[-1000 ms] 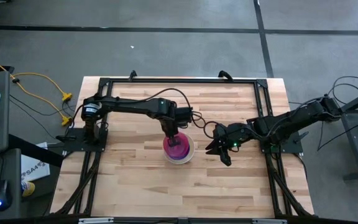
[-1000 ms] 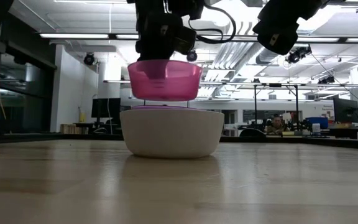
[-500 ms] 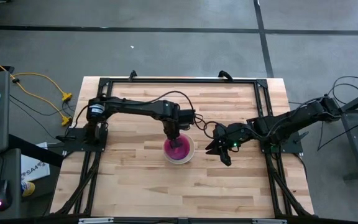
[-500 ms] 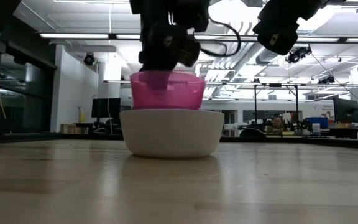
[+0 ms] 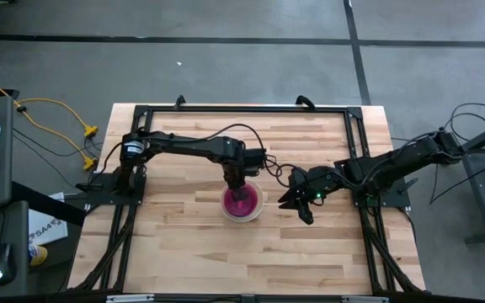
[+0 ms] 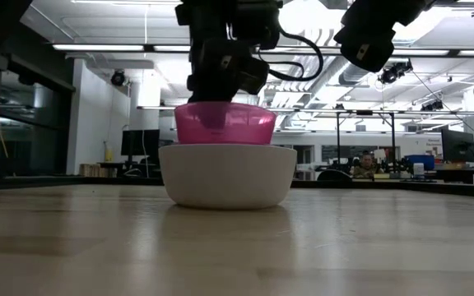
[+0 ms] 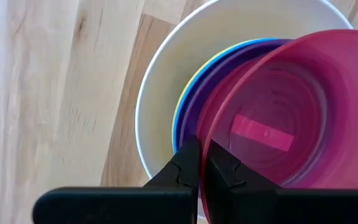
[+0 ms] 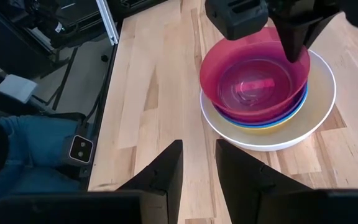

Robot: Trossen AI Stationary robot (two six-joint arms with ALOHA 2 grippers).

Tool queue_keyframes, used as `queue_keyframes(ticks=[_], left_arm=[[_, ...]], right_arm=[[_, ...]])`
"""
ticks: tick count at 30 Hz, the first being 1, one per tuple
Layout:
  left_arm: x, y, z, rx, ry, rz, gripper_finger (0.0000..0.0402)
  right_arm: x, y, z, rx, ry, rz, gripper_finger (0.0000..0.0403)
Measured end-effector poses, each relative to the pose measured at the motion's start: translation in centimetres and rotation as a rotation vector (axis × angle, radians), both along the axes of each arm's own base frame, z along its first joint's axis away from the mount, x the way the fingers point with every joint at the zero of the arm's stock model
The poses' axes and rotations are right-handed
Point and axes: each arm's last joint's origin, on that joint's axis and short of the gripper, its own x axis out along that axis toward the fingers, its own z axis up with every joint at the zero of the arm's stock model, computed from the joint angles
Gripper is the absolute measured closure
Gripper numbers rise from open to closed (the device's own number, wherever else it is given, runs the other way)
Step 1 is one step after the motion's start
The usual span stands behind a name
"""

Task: Nest bowls inside each other
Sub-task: Stack the red bowl on the violet bowl

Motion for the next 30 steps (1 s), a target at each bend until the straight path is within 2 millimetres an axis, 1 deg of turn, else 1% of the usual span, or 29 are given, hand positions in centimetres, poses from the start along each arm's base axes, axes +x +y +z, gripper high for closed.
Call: queue_keyframes(ticks=[4, 8, 13, 17, 23, 30], left_arm=[[0.1, 0.0, 0.0, 0.015, -0.011, -0.007, 0.0399], [0.1, 0.1, 0.0, 0.037, -0.012, -0.008, 0.0385], [0.3, 0.1, -0.6, 0.037, 0.006, -0.01, 0.0372], [0.5, 0.2, -1.1, 0.034, 0.011, -0.01, 0.037], [0.8, -0.2, -1.1, 0.037, -0.011, -0.027, 0.0369], [0.8, -0.1, -1.1, 0.052, -0.012, -0.027, 0.0368]], right_arm=[[0.0, 0.0, 0.0, 0.0, -0.001, 0.0, 0.0314], [0.0, 0.0, 0.0, 0.001, -0.003, 0.0, 0.0314], [0.0, 0.0, 0.0, 0.0, -0.002, 0.0, 0.0314], [0.0, 0.0, 0.0, 0.0, -0.001, 0.0, 0.0314], [0.0, 0.0, 0.0, 0.001, -0.003, 0.0, 0.0314], [0.0, 0.0, 0.0, 0.0, -0.002, 0.0, 0.0314]])
